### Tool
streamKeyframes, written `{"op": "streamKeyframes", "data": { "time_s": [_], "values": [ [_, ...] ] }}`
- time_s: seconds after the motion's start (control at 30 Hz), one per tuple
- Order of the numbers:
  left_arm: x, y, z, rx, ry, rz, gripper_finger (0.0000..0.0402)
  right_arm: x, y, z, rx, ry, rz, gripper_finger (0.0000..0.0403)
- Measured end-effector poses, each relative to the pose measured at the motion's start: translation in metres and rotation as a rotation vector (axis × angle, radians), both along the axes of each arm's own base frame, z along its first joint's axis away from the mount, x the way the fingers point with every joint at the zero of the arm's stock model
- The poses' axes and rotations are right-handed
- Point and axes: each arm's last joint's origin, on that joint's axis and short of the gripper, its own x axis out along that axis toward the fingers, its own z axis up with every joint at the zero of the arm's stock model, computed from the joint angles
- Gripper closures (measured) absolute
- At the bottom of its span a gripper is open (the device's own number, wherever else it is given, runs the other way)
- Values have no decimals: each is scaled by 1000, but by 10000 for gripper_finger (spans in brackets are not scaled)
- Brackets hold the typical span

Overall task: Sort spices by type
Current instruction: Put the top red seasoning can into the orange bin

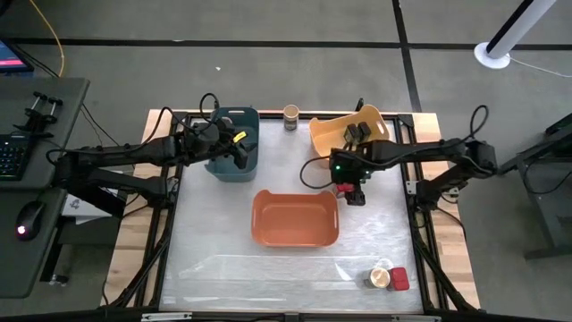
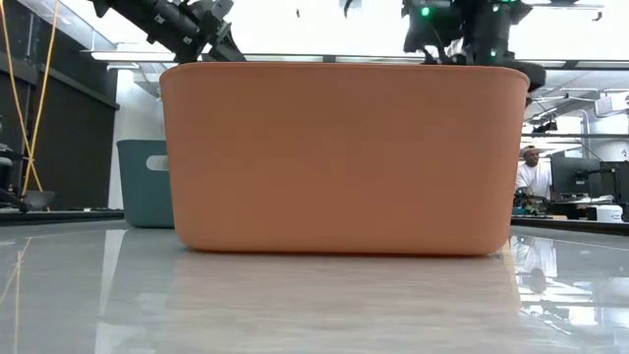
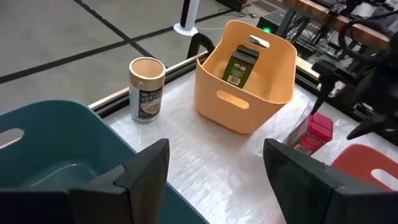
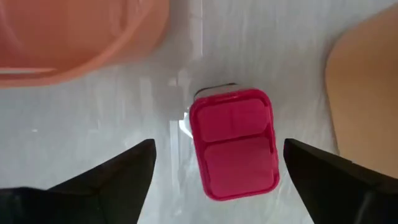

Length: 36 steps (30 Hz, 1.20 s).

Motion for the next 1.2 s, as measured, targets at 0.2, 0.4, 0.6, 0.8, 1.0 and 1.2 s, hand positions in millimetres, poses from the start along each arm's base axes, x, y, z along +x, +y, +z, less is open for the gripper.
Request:
{"op": "streamKeyframes", "data": {
  "time_s": [0.2,0.4,0.6,0.8,1.0,1.2],
  "values": [
    [0,0,0,1,1,-1,157,8,-2,-16,-10,65,30,50],
    [0,0,0,1,1,-1,157,14,-4,-31,-43,131,26,51],
    [0,0,0,1,1,-1,157,16,-4,-36,-78,156,-1,102],
    [0,0,0,2,1,-1,157,8,-4,-25,-74,206,-63,193],
    [0,0,0,34,20,-18,157,-3,-2,31,-75,171,-91,194],
    [0,0,0,48,30,-26,157,11,-1,103,-55,-138,37,194]
  ]
}}
